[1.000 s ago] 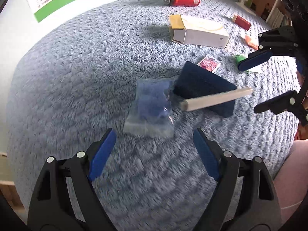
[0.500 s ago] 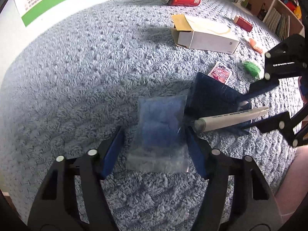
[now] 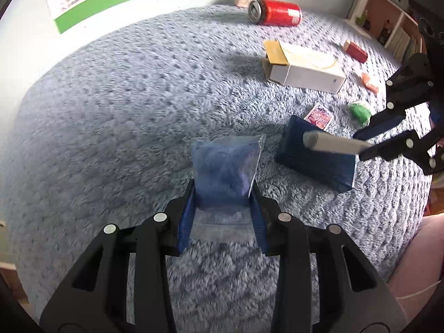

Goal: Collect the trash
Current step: 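Grasp the blue plastic bag with the left tool while the right tool grasps the white marker, then carry the blue bag and white marker in both tools to the teal bin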

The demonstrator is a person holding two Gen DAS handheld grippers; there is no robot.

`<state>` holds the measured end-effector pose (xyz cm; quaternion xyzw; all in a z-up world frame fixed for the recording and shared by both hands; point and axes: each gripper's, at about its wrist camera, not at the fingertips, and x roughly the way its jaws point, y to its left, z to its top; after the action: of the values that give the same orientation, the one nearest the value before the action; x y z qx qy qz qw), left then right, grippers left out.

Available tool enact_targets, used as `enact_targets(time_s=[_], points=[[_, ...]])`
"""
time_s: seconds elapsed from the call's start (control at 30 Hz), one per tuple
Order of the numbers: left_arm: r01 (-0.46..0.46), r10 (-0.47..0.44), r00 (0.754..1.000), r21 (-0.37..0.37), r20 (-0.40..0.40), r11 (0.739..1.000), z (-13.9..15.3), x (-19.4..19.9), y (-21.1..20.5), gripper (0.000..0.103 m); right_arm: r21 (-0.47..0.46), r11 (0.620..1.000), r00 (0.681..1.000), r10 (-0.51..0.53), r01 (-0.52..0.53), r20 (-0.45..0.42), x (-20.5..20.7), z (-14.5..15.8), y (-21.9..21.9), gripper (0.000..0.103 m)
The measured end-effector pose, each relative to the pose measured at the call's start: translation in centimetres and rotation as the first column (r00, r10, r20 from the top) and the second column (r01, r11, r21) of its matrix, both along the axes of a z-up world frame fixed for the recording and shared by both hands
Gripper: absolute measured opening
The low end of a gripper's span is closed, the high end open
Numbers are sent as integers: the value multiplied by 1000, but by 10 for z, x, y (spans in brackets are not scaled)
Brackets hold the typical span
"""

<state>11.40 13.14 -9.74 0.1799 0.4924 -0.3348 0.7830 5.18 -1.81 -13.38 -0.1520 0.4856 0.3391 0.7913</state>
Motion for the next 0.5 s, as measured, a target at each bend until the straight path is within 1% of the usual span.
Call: enact_targets(time_s=[0.13,0.3,0.37,0.5], points=[[-47,48,999,-13,26,999,18,-14,15,34,42,999,1000,24,-24,1,-1,14,2,14],[-149,150,987,-18,56,989,36,-36,44,34,67,993,995,95,-96,18,-9,26,18,14],[-198,198,978,-16,67,980,41,-46,56,34,74,987,990,138,-140,27,-12,30,28,14],[-308,308,947,-8,88,951,49,-70,84,34,83,970,973,227,-229,35,-20,34,52,14]])
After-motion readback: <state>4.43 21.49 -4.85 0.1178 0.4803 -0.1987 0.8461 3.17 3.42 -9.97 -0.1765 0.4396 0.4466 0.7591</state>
